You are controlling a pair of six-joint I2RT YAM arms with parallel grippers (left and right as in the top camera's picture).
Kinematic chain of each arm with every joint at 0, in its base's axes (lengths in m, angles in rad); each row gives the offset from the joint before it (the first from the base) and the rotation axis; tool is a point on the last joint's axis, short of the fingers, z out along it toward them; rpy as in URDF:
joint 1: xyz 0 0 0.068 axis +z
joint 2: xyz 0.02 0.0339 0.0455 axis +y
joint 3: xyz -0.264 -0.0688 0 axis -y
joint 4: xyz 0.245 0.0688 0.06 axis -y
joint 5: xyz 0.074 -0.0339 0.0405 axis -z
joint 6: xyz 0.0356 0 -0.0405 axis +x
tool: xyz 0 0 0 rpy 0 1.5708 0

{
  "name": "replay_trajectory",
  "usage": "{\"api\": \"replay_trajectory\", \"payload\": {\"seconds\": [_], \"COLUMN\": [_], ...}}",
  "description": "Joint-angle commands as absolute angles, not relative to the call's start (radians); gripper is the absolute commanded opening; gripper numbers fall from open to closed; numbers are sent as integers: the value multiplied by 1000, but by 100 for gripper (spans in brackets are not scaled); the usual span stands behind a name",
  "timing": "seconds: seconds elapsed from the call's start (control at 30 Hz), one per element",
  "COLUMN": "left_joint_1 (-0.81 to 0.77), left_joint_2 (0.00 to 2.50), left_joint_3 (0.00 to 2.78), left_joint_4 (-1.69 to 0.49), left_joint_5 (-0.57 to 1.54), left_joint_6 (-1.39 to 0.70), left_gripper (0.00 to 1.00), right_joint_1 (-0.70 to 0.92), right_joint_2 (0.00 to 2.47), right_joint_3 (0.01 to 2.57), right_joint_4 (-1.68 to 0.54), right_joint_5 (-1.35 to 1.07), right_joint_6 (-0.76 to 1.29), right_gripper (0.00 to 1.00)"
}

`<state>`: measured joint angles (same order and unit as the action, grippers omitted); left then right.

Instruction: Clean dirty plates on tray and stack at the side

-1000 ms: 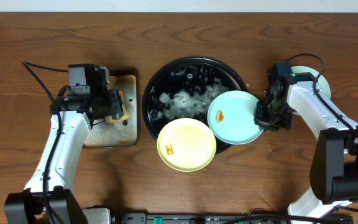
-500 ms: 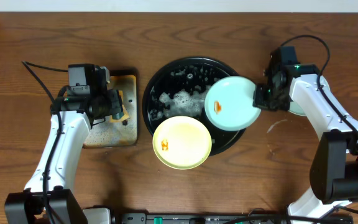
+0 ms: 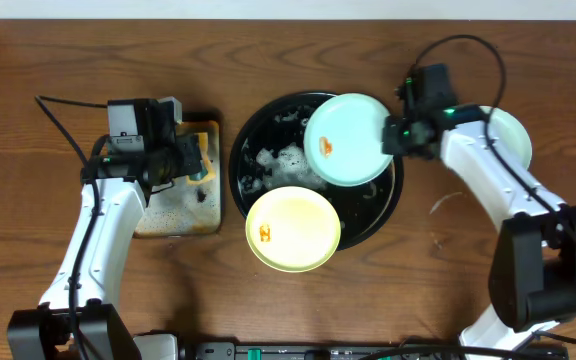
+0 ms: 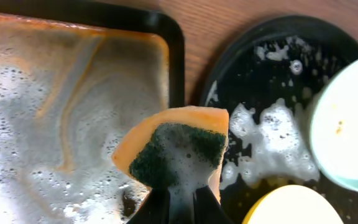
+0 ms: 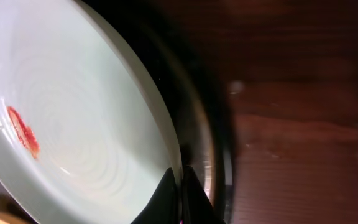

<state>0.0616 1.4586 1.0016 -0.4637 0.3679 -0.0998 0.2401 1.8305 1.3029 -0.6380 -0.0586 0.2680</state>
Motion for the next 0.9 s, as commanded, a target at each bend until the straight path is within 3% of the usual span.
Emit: {"api": "replay_trajectory", "payload": {"seconds": [0.0,0.43,0.6,0.87], "left_joint_1": [57,-170,-263,-280], "left_joint_2": [1458,1466,1500,1524], "left_joint_3": [1015,1015,1015,1015], "left_joint_4": [-463,-303,-235,-173], "left_joint_5": [411,402,299,291], "left_joint_6": [-87,-110,-163,-244], "left_gripper": [8,8,8,8], "right_joint_1": [309,367,365,365], "right_joint_2": [1885,1949,1949,1949], "right_joint_3": [1321,1321,1321,1321], "right_joint_4": [-652,-674,-688,-683], "right_joint_5": [39,161,162,179], "right_joint_6": [245,337,336,336], "right_gripper": [1,1,1,1]}}
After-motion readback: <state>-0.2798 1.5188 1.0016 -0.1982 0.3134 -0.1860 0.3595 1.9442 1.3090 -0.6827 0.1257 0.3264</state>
